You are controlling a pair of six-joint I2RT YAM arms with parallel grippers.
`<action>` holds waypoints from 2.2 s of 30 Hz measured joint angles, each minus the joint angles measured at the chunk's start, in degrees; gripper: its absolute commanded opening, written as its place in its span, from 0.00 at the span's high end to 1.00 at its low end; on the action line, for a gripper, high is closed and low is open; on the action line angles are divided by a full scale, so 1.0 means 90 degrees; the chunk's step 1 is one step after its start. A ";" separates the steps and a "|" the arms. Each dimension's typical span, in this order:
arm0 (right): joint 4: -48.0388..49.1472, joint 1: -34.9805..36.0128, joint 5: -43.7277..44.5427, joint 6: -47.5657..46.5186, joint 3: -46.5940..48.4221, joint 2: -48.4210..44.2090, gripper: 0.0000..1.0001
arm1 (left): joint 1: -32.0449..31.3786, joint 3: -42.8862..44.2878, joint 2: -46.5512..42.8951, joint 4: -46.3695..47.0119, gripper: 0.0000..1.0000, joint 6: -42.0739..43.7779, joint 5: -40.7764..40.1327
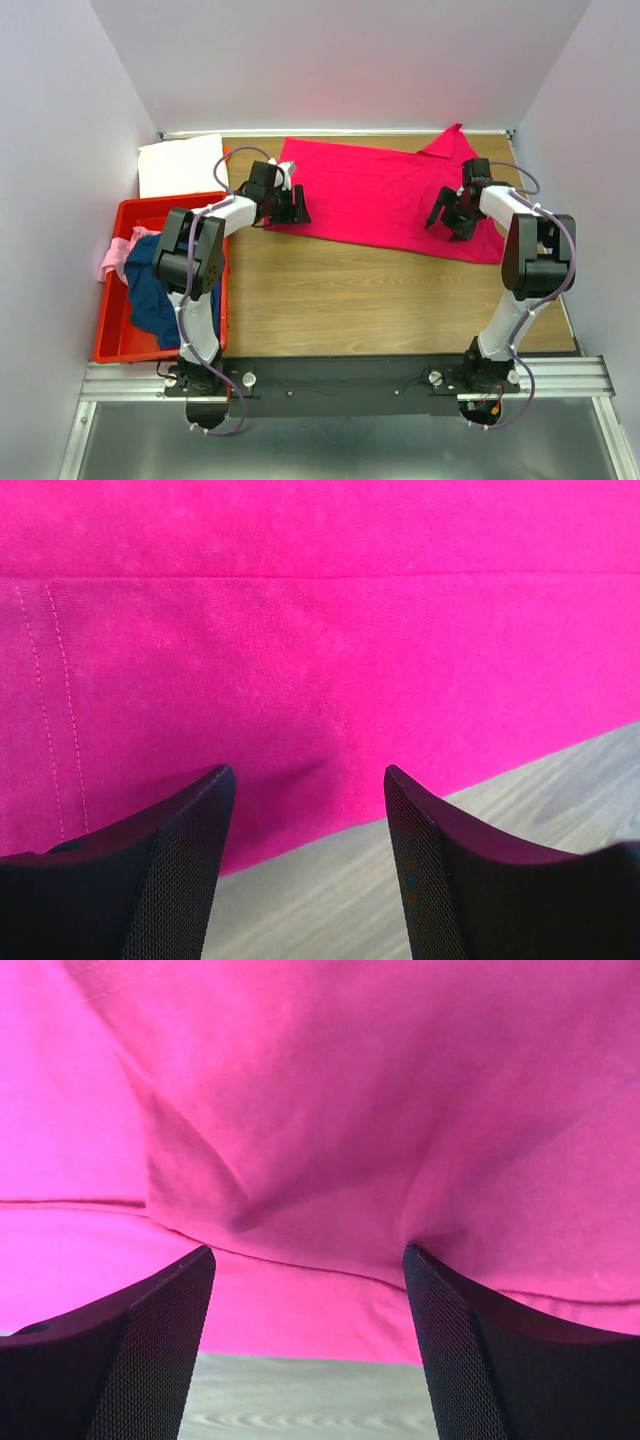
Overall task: Fold and stack the t-shirts
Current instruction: Fold the tshirt
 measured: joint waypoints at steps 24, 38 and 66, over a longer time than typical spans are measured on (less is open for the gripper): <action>-0.2008 0.0005 0.0491 0.0483 -0.1498 -0.1892 0.16 | -0.0454 -0.2130 -0.2613 -0.1690 0.30 -0.0641 -0.0022; -0.1566 0.0005 0.0709 0.0092 0.0401 -0.0143 0.17 | -0.0457 -0.0274 -0.1294 -0.1829 0.30 -0.0056 -0.0770; -0.0998 -0.0777 0.0695 -0.0019 -0.1018 -0.0753 0.16 | -0.1205 -0.3276 -0.3218 -0.1185 0.30 -0.0984 -0.0532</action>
